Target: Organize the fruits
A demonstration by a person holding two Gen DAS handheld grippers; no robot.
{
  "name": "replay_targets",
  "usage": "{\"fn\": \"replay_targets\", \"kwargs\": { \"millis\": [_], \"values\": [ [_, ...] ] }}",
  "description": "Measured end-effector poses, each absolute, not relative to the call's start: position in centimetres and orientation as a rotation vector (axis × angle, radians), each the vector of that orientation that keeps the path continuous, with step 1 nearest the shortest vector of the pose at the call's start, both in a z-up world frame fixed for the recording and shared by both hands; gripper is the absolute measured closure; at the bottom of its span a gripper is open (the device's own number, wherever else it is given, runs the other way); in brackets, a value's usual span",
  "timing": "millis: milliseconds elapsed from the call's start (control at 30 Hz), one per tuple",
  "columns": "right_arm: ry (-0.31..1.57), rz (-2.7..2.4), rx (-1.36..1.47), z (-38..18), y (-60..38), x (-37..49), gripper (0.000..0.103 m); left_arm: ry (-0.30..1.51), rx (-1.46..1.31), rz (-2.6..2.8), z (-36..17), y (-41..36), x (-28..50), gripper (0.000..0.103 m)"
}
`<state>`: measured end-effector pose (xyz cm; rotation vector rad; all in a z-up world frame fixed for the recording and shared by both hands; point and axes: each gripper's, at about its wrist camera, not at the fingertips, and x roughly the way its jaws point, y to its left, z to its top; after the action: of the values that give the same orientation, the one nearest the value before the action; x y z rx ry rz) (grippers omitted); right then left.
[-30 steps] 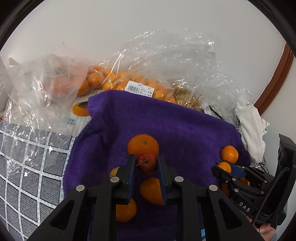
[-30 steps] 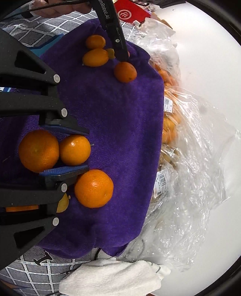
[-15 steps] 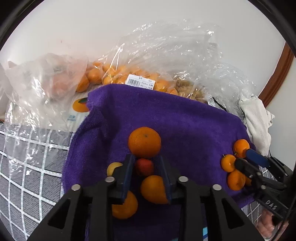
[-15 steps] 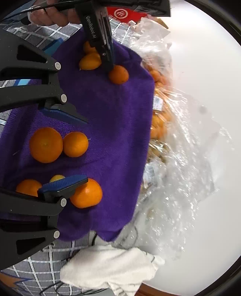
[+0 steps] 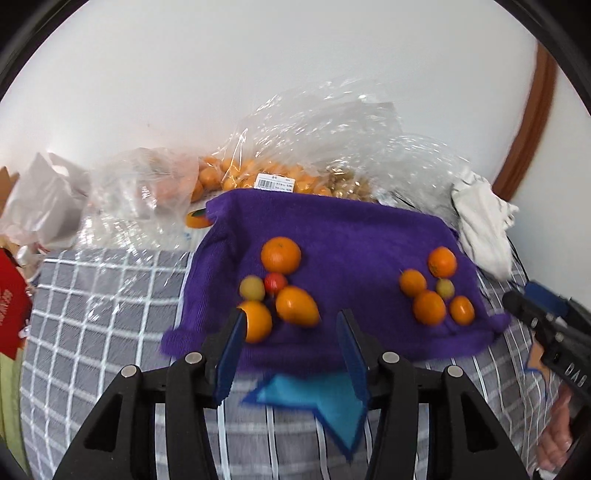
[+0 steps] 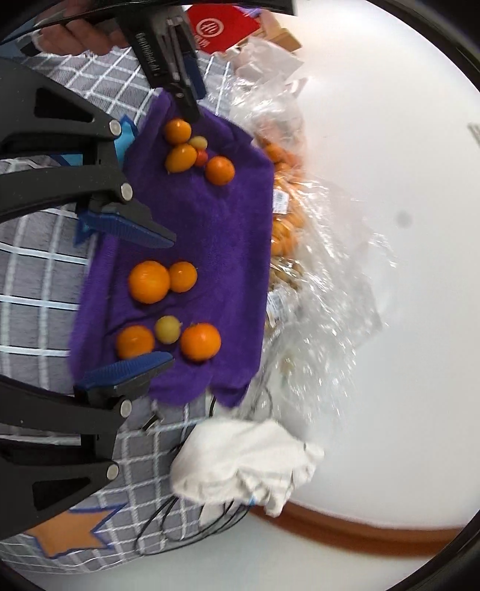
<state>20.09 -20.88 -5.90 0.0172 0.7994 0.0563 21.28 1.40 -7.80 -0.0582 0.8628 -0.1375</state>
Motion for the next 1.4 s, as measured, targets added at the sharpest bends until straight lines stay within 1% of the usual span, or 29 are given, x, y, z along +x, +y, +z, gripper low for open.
{"fn": "replay_targets", "kwargs": {
  "millis": [133, 233, 300, 367, 400, 433, 500, 533, 633, 733, 1067, 1400],
  "values": [
    [0.76, 0.011, 0.021, -4.2, -21.2, 15.8, 0.037, 0.845, -0.044, -0.141, -6.8, 1.3, 17.1, 0.044],
    [0.751, -0.005, 0.023, -3.2, -21.5, 13.3, 0.037, 0.854, -0.042, -0.148, -6.4, 1.2, 14.6, 0.044],
    [0.744, -0.02, 0.04, -2.6, -21.8, 11.5, 0.037, 0.84, -0.034, -0.154, -5.9, 1.0, 12.5, 0.042],
    [0.731, -0.029, 0.05, -2.0, -22.1, 10.0, 0.028, 0.818, -0.028, -0.147, -5.2, 1.0, 11.0, 0.04],
    [0.715, -0.036, 0.053, -1.7, -22.3, 8.9, 0.017, 0.805, -0.024, -0.137, -4.8, 1.0, 10.0, 0.037],
    [0.699, -0.036, 0.052, -1.5, -22.3, 8.2, 0.01, 0.79, -0.02, -0.126, -4.4, 1.0, 9.1, 0.034],
    [0.662, -0.041, 0.04, -1.0, -22.2, 6.2, 0.005, 0.759, -0.025, -0.125, -3.5, 1.2, 7.6, 0.03],
    [0.654, -0.045, 0.03, -0.8, -22.1, 5.4, 0.004, 0.749, -0.026, -0.126, -3.2, 1.2, 7.0, 0.028],
    [0.648, -0.056, 0.024, -0.4, -22.1, 3.8, 0.003, 0.71, -0.006, -0.117, -2.0, 1.1, 5.1, 0.023],
    [0.648, -0.055, 0.039, -0.2, -22.2, 2.7, 0.003, 0.675, -0.005, -0.114, -1.1, 0.9, 3.8, 0.02],
    [0.637, -0.058, 0.035, 0.4, -22.7, 0.2, 0.003, 0.641, -0.01, -0.106, -0.5, -0.1, 1.8, 0.019],
    [0.626, -0.077, 0.043, 1.0, -23.1, -0.5, 0.003, 0.628, 0.019, -0.086, -0.5, -0.6, 1.5, 0.019]
  ]
}}
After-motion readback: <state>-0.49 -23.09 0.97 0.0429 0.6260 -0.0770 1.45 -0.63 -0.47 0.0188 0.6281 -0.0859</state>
